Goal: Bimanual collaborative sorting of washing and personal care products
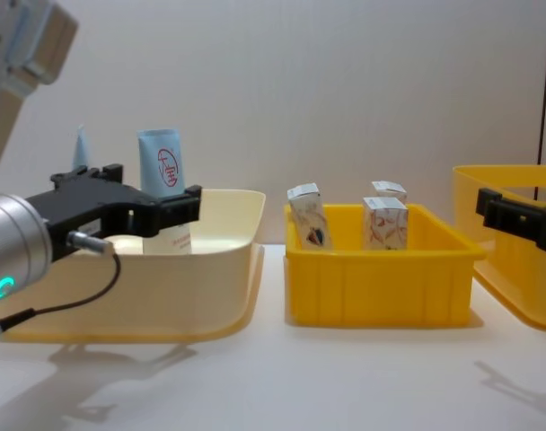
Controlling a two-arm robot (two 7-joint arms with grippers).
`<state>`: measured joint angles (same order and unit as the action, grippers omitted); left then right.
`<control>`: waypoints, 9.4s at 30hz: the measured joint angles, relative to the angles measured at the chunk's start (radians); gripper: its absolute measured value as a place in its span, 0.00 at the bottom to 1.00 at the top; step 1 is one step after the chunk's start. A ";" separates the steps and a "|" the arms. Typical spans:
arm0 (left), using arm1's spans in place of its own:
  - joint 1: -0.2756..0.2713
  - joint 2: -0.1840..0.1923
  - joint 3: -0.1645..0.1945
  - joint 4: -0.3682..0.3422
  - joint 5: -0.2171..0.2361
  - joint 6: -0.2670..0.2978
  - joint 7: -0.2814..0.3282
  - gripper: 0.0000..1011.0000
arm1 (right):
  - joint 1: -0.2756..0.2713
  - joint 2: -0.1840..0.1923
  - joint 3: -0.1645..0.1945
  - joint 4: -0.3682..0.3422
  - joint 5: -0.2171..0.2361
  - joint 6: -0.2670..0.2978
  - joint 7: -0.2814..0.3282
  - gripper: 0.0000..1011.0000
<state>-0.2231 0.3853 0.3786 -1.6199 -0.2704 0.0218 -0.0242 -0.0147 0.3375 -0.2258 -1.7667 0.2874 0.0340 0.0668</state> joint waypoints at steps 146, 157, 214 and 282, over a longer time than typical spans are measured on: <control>-0.420 -0.158 0.061 0.477 -0.411 -0.077 -0.849 0.24 | 0.023 0.007 -0.020 -0.066 0.055 0.090 0.083 0.99; -0.425 -0.160 0.068 0.483 -0.413 -0.073 -0.857 0.24 | 0.083 -0.008 -0.083 -0.101 0.049 0.191 0.108 0.99; -0.428 -0.162 0.072 0.488 -0.414 -0.071 -0.863 0.44 | 0.274 -0.192 -0.271 0.151 -0.305 0.213 -0.149 1.00; -0.428 -0.162 0.072 0.488 -0.414 -0.071 -0.863 0.99 | 0.221 -0.202 -0.189 0.072 -0.272 0.190 -0.127 0.84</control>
<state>-0.6513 0.2233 0.4503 -1.1322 -0.6841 -0.0494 -0.8872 0.2059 0.1358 -0.4150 -1.6944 0.0154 0.2243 -0.0604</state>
